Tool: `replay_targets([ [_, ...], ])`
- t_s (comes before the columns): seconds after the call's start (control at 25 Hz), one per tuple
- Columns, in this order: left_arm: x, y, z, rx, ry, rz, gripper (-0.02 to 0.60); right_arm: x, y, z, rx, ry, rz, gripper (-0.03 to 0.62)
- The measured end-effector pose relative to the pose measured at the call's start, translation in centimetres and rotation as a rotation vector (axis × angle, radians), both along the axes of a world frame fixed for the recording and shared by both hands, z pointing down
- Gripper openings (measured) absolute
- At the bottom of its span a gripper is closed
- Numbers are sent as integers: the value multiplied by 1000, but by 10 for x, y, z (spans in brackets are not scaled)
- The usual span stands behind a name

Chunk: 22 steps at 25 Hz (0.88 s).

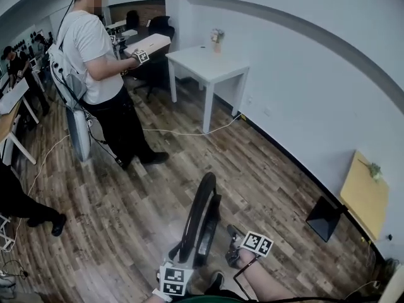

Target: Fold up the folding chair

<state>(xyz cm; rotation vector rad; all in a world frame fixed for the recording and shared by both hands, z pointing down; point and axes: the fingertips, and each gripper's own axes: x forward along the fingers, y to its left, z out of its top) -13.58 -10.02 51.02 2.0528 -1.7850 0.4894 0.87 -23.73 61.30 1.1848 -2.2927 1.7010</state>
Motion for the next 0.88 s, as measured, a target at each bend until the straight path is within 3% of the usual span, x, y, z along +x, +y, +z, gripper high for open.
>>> replay_targets([
  [0.12,-4,2,1,3,3,6,176,11,9,-60,130,-22,-26,14],
  [0.24,2,3,0,13,8,36,179,22,24,-120,270,-28,-44,3],
  [0.6,23,10,-3,39,49,201,194,26,91,-251,752,231,-46,5],
  [0.88,31,5,-4,28,52,271,204,16,123,-306,971,403,5,5],
])
